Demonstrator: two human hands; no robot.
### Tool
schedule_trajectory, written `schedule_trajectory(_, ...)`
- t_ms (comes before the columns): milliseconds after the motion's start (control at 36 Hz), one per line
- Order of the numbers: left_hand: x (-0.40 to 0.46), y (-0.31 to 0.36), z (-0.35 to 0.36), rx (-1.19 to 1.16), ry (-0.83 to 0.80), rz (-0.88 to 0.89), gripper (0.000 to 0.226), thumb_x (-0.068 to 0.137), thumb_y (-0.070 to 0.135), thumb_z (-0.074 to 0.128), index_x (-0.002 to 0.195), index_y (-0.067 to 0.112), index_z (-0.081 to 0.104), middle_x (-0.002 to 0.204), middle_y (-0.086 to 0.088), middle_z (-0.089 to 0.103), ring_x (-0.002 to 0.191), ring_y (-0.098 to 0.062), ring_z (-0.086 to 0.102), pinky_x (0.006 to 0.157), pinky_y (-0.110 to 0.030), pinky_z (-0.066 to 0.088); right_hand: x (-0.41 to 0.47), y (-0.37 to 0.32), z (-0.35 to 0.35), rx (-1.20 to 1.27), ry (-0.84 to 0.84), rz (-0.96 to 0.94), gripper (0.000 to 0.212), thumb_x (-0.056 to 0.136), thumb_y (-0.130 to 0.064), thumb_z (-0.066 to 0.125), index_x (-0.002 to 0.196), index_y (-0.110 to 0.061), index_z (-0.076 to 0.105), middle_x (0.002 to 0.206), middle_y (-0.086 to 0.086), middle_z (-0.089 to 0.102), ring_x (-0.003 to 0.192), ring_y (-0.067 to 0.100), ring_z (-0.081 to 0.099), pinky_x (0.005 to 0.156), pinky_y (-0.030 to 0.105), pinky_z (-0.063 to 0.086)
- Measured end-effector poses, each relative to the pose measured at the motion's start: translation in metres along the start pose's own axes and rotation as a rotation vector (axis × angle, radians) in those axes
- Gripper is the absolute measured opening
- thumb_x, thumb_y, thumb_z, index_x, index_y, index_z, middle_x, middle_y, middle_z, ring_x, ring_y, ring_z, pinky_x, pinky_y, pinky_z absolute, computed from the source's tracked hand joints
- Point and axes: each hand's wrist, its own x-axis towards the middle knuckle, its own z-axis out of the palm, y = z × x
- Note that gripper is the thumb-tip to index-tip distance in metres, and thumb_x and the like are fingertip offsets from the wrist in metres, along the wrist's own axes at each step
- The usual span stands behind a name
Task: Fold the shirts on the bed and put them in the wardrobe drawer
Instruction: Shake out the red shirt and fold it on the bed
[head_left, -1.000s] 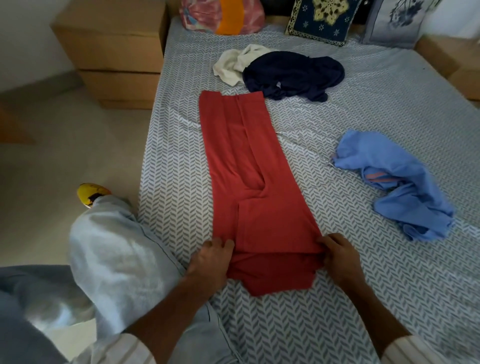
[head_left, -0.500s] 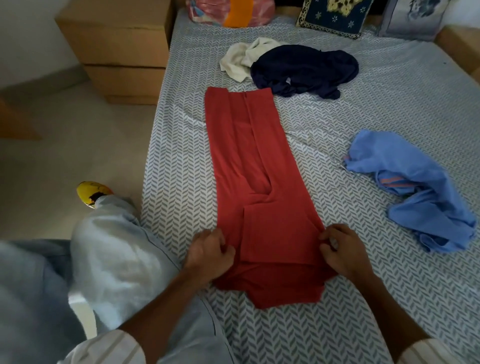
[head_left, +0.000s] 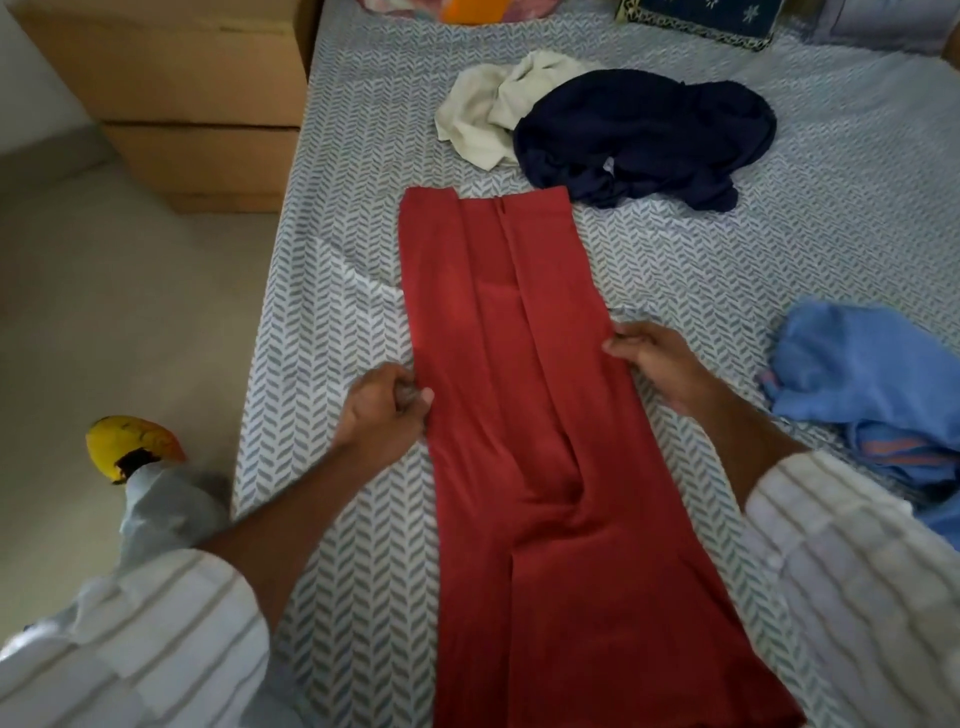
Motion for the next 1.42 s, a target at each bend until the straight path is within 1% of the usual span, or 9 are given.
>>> schedule_trajectory(139, 0.078, 0.022, 0.0, 0.059, 0.017, -0.043, 0.025, 0.094, 0.036, 0.064, 0.101, 0.012, 0.062, 0.087, -0.004, 0.065, 0.093, -0.027, 0.063, 0.086, -0.034, 0.047, 0.065, -0.035, 0.017, -0.03, -0.026, -0.03, 0.021, 0.086, -0.016, 0.075, 0.107, -0.014, 0.074, 0.103, 0.001, 0.076, 0.095, 0.013, 0.072, 0.088, 0.027, 0.056)
schedule_trajectory(361, 0.206, 0.046, 0.004, 0.044, 0.102, -0.155, 0.044, 0.096, 0.05, 0.055, 0.117, 0.013, 0.066, 0.115, -0.009, 0.069, 0.111, -0.031, 0.063, 0.082, -0.028, 0.039, 0.157, -0.073, 0.042, 0.044, -0.012, -0.044, 0.034, 0.083, -0.026, 0.08, 0.114, -0.017, 0.072, 0.105, -0.001, 0.077, 0.094, 0.014, 0.074, 0.084, 0.032, 0.06)
schedule_trajectory(528, 0.27, 0.054, -0.006, -0.159, 0.098, -0.222, 0.029, 0.09, 0.041, 0.067, 0.104, 0.016, 0.072, 0.096, 0.0, 0.072, 0.09, -0.019, 0.069, 0.083, -0.028, 0.055, 0.198, -0.091, 0.043, 0.05, -0.05, -0.045, 0.017, 0.083, -0.032, 0.081, 0.098, -0.025, 0.076, 0.098, -0.007, 0.078, 0.091, 0.009, 0.074, 0.083, 0.03, 0.059)
schedule_trajectory(583, 0.281, 0.054, -0.008, -0.248, 0.073, -0.228, 0.015, 0.087, 0.029, 0.073, 0.097, 0.017, 0.072, 0.084, 0.003, 0.07, 0.074, -0.009, 0.067, 0.065, -0.021, 0.055, 0.206, -0.095, 0.043, 0.034, -0.028, -0.037, 0.013, 0.083, -0.033, 0.082, 0.09, -0.024, 0.076, 0.096, -0.006, 0.078, 0.091, 0.01, 0.074, 0.08, 0.029, 0.059)
schedule_trajectory(778, 0.312, 0.054, -0.011, -0.445, 0.125, -0.289, 0.017, 0.079, 0.012, 0.08, 0.079, 0.015, 0.063, 0.07, -0.004, 0.065, 0.057, -0.014, 0.058, 0.059, -0.031, 0.052, 0.23, -0.108, 0.041, 0.078, 0.02, -0.002, 0.023, 0.082, -0.033, 0.082, 0.101, -0.021, 0.077, 0.103, -0.002, 0.076, 0.095, 0.015, 0.072, 0.084, 0.034, 0.059)
schedule_trajectory(917, 0.321, 0.054, -0.013, -0.502, 0.108, -0.317, 0.011, 0.082, 0.009, 0.073, 0.085, 0.016, 0.065, 0.08, -0.006, 0.07, 0.073, -0.021, 0.066, 0.077, -0.046, 0.062, 0.235, -0.11, 0.041, 0.082, 0.017, -0.018, 0.012, 0.088, -0.03, 0.077, 0.097, -0.023, 0.076, 0.091, -0.005, 0.076, 0.079, 0.009, 0.071, 0.059, 0.021, 0.055)
schedule_trajectory(972, 0.322, 0.055, -0.016, -0.496, 0.044, -0.323, 0.02, 0.075, 0.002, 0.076, 0.093, 0.009, 0.069, 0.088, -0.012, 0.073, 0.079, -0.026, 0.07, 0.079, -0.053, 0.061, 0.238, -0.109, 0.039, 0.07, 0.001, -0.013, 0.012, 0.086, -0.029, 0.079, 0.096, -0.023, 0.077, 0.091, -0.005, 0.077, 0.085, 0.01, 0.072, 0.068, 0.024, 0.058)
schedule_trajectory(1111, 0.319, 0.065, -0.017, -0.486, -0.02, -0.349, 0.047, 0.064, -0.008, 0.083, 0.106, 0.01, 0.071, 0.094, -0.009, 0.075, 0.088, -0.026, 0.073, 0.074, -0.045, 0.062, 0.241, -0.111, 0.036, 0.042, -0.059, 0.002, 0.023, 0.08, -0.023, 0.084, 0.101, -0.021, 0.078, 0.097, -0.006, 0.078, 0.094, 0.011, 0.072, 0.083, 0.03, 0.059)
schedule_trajectory(1417, 0.31, 0.053, 0.005, -0.644, 0.036, -0.276, 0.041, 0.061, 0.003, 0.091, 0.096, 0.017, 0.074, 0.089, -0.001, 0.077, 0.08, -0.019, 0.076, 0.073, -0.042, 0.063, 0.242, -0.092, 0.033, 0.177, -0.04, -0.039, 0.024, 0.084, -0.02, 0.079, 0.107, -0.016, 0.075, 0.104, 0.0, 0.077, 0.098, 0.014, 0.073, 0.084, 0.031, 0.059)
